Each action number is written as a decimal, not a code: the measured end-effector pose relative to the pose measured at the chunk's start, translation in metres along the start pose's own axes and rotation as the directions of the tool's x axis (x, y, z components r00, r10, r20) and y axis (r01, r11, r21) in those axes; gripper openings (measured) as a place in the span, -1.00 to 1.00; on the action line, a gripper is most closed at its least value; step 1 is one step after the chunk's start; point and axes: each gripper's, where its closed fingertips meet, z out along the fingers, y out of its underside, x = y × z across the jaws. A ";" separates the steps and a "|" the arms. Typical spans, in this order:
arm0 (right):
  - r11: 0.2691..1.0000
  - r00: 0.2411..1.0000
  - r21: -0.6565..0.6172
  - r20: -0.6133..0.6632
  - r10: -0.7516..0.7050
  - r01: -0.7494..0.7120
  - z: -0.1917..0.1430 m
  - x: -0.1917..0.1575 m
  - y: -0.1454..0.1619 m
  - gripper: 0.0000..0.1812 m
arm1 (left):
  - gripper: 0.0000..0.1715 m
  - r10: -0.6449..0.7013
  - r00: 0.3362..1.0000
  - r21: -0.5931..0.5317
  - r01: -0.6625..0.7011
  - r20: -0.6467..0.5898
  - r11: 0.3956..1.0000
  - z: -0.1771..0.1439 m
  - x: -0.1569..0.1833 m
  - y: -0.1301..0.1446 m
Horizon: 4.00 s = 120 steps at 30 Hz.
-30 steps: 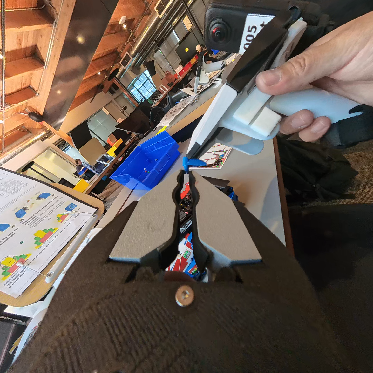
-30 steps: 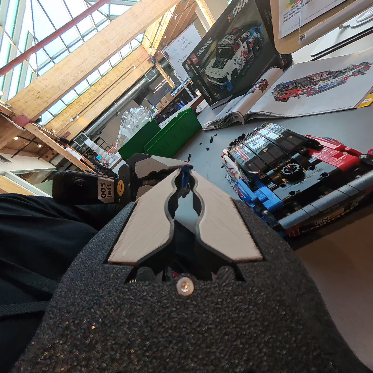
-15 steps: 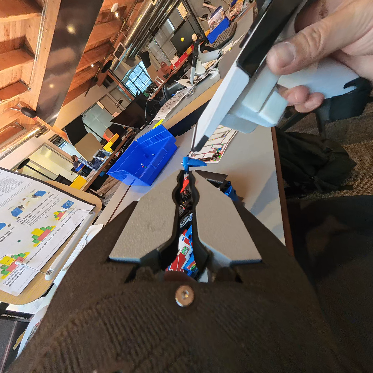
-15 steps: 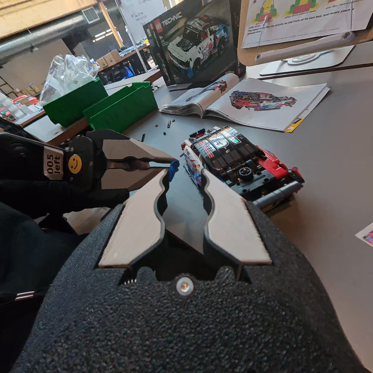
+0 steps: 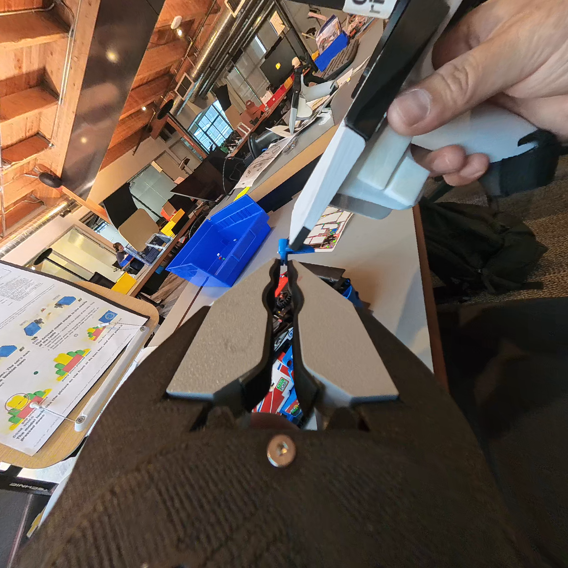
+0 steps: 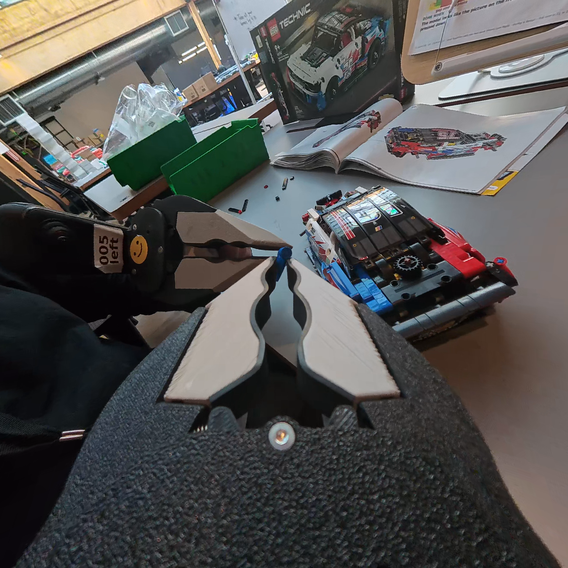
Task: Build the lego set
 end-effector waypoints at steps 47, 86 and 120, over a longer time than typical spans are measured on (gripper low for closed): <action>0.997 0.984 -0.077 -0.171 -0.043 0.030 -0.009 0.032 0.013 -0.94 | -0.92 -0.049 0.996 -0.094 0.041 -0.075 0.995 0.005 0.008 0.019; 0.954 0.920 -0.296 -0.358 -0.157 0.047 -0.013 0.099 0.047 -0.94 | 0.45 -0.402 0.591 -0.516 -0.028 -0.699 0.856 0.042 -0.050 0.101; 0.966 0.979 -0.257 -0.203 -0.014 -0.040 -0.017 0.099 0.043 -0.94 | 0.24 -0.534 0.722 -0.731 0.057 -0.441 0.680 0.028 -0.025 0.103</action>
